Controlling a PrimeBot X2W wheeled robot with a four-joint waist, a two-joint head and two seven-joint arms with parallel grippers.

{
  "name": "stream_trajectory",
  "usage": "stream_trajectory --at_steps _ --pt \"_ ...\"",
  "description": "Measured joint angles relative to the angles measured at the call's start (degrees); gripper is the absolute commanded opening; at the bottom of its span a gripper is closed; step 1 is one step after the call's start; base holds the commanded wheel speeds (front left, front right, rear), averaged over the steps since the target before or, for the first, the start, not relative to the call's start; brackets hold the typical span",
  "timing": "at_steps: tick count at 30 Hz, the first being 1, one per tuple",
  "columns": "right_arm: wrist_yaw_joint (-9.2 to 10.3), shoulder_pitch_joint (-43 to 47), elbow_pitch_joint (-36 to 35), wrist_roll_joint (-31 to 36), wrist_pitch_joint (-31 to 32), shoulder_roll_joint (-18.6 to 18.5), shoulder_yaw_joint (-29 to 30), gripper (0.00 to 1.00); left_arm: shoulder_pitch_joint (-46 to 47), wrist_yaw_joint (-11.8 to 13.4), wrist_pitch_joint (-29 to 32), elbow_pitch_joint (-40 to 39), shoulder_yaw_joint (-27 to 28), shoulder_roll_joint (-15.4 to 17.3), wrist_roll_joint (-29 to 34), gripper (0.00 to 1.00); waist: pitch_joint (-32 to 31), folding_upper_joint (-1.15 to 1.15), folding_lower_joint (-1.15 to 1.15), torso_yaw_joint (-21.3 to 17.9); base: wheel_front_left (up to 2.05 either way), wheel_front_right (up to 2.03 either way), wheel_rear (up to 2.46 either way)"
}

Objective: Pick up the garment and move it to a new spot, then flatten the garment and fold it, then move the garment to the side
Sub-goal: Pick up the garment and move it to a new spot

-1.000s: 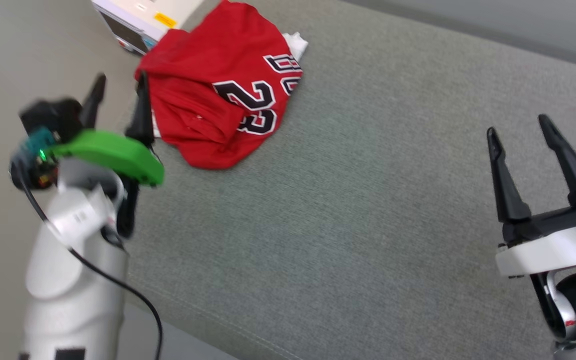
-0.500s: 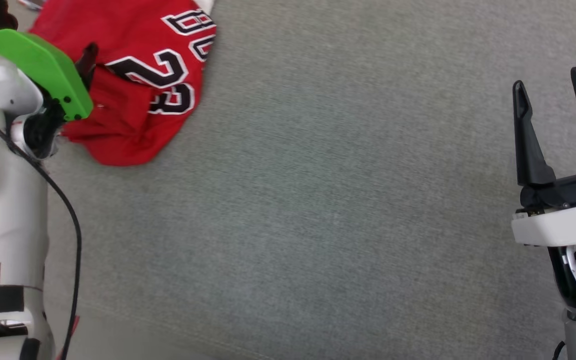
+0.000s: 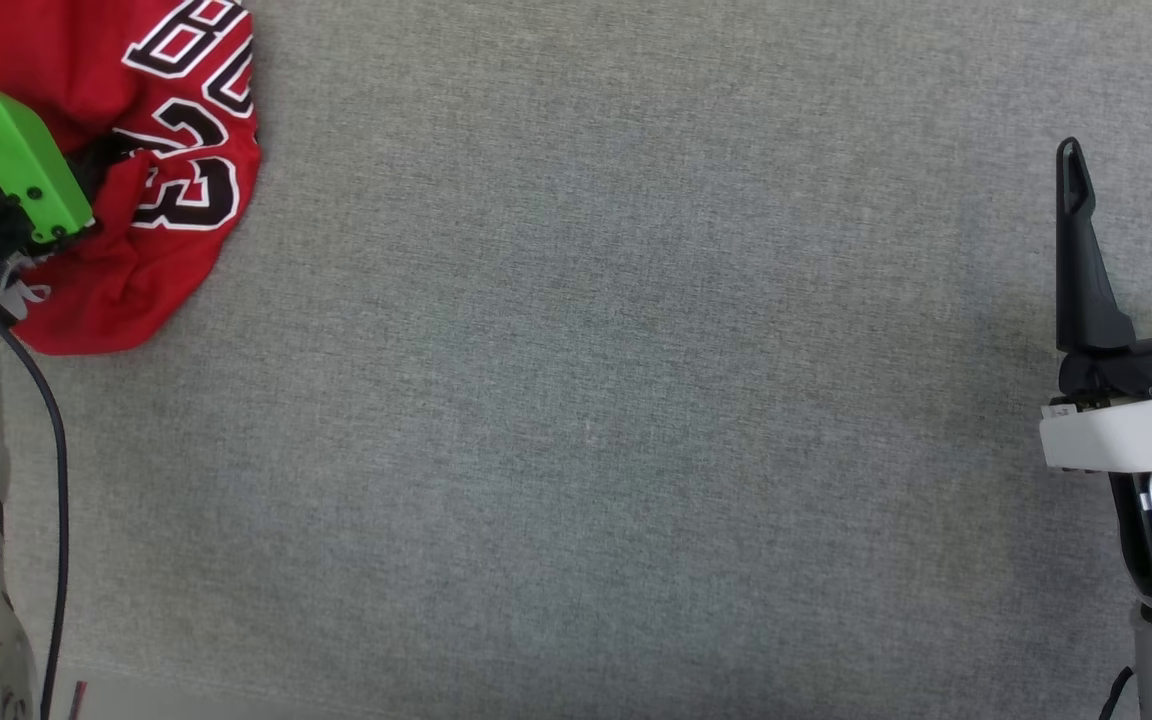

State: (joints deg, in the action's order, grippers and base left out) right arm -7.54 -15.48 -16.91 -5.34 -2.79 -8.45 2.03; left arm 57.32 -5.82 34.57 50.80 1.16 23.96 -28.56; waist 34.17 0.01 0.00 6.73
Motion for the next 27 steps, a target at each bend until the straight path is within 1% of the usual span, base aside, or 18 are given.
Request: stream_trajectory --at_steps 2,3,4,5,8,10,14,17,20,23,27 --pt "0.00 -0.05 -0.01 0.00 0.00 0.01 -0.01 1.00 1.24 0.16 2.78 0.63 -0.43 0.45 0.01 1.00 0.19 0.00 0.00 -0.43 0.00 0.00 0.00" --pt "0.00 -0.09 -0.01 -0.01 0.00 0.00 0.00 1.00 1.54 0.27 3.53 0.73 -0.85 0.66 0.14 0.65 0.15 0.00 0.00 -0.52 0.00 0.00 0.00" --pt "0.00 -0.14 -0.01 -0.03 0.01 0.01 0.01 1.00 1.67 0.29 3.82 0.74 -0.97 0.70 0.20 0.08 0.07 0.00 0.00 -0.53 0.00 0.00 0.00" --pt "0.00 -0.25 -0.04 -0.11 0.01 0.03 0.05 1.00 1.69 0.29 3.85 0.75 -1.03 0.68 0.19 0.00 -0.05 0.00 0.00 -0.53 0.00 0.00 0.00" --pt "0.00 -0.38 0.09 -0.25 0.01 0.15 0.31 1.00 1.57 0.54 3.43 0.71 -1.33 0.86 0.36 0.00 -0.47 0.00 0.00 -0.47 0.00 0.00 0.00" --pt "0.00 -0.42 0.38 -0.37 0.00 0.45 0.58 1.00 1.33 0.52 1.82 0.47 -2.07 0.69 0.83 0.00 -1.03 0.00 0.00 -0.40 0.00 0.00 0.00" --pt "0.00 -0.41 1.77 -0.44 -0.59 1.13 1.02 1.00 -0.25 0.49 -4.04 -0.38 -2.25 0.18 1.03 0.00 -2.81 -0.01 0.00 -0.36 0.00 0.00 0.00" --pt "0.00 -0.06 3.10 -0.56 -1.16 1.87 1.29 1.00 -1.63 0.16 -9.25 -1.97 -2.29 -1.00 1.07 0.00 -4.78 -0.01 0.00 -0.40 0.00 0.00 0.00" --pt "0.00 0.26 4.35 -0.74 -1.80 2.81 1.70 1.00 -2.22 0.01 -14.12 -4.25 -2.61 -0.88 1.90 0.00 -7.25 -0.01 0.00 -0.54 0.00 0.00 0.00" --pt "0.00 0.52 5.48 -0.70 -2.19 3.16 1.91 1.00 -2.46 0.03 -17.81 -6.44 -2.94 -0.83 2.61 0.00 -9.65 0.00 0.00 -0.77 0.00 0.00 0.00" --pt "0.00 2.10 6.97 -0.55 -2.60 3.89 2.75 1.00 -3.96 0.29 -20.69 -9.65 -4.79 -1.43 4.59 0.00 -13.07 -0.01 0.00 -1.18 0.00 0.00 0.00"
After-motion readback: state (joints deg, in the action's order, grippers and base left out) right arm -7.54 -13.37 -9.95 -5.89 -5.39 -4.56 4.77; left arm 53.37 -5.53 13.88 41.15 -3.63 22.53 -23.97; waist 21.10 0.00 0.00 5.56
